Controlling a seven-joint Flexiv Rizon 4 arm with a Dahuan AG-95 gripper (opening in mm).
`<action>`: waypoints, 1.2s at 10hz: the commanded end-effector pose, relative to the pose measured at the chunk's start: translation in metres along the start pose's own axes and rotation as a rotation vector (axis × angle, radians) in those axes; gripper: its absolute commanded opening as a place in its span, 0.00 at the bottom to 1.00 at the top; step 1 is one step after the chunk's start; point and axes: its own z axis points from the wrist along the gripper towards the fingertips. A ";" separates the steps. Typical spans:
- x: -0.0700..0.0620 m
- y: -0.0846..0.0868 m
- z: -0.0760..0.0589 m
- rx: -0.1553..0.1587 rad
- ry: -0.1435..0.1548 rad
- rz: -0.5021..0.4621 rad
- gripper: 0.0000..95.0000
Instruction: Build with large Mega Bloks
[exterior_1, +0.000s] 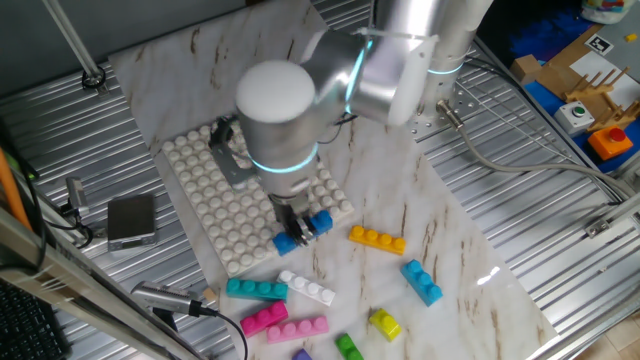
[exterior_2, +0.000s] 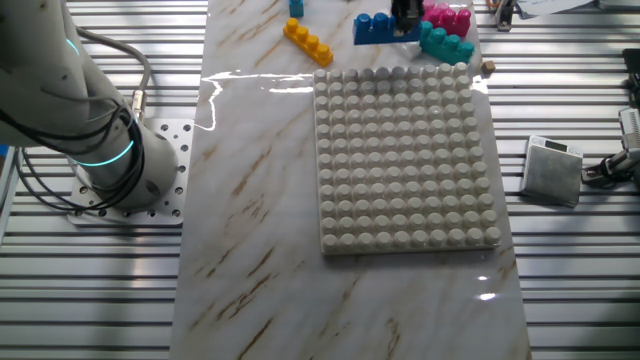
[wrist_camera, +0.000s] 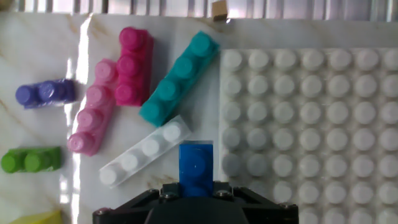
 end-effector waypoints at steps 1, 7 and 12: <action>-0.005 -0.037 -0.007 0.000 0.004 -0.004 0.00; -0.003 -0.110 -0.002 0.036 0.013 -0.059 0.00; -0.004 -0.121 -0.001 0.047 -0.007 -0.072 0.00</action>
